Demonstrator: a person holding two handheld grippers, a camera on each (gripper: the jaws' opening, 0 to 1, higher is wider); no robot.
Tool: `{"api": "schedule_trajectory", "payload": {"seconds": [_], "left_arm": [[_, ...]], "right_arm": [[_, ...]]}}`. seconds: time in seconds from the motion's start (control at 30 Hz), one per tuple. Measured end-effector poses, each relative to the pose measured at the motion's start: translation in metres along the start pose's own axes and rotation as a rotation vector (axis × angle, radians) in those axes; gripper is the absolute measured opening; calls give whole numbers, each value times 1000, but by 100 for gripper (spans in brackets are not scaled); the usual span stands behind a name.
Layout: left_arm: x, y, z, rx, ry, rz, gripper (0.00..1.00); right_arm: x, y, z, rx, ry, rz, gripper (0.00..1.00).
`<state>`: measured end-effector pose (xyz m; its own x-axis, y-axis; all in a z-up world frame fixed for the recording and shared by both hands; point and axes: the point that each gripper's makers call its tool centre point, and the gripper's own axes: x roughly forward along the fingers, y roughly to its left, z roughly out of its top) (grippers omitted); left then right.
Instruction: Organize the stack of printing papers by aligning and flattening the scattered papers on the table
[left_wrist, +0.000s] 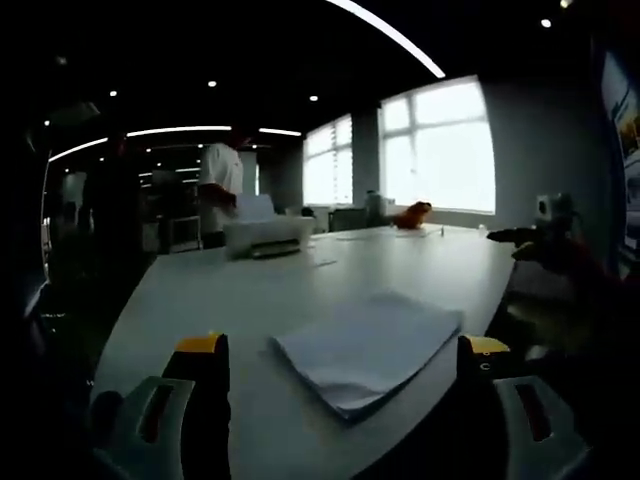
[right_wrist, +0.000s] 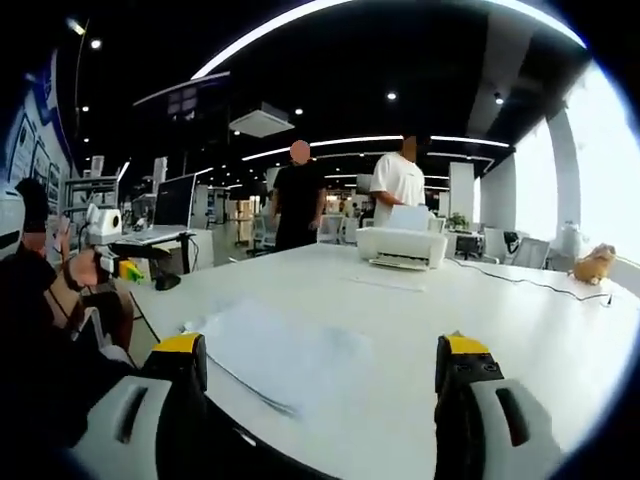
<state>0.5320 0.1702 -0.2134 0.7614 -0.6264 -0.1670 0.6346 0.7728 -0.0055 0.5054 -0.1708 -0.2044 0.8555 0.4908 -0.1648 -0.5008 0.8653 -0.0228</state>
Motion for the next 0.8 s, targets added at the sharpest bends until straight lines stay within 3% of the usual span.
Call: {"api": "schedule_trajectory", "payload": {"seconds": [0.37,0.8], "left_arm": [[-4,-5,6,-8,-7,-19,97],[-6,-7,11,21,-12,3,97]], "right_arm": [[1,-2,-2,-1,8,0,90],[0,-2,-2,0,9,1,90]]}}
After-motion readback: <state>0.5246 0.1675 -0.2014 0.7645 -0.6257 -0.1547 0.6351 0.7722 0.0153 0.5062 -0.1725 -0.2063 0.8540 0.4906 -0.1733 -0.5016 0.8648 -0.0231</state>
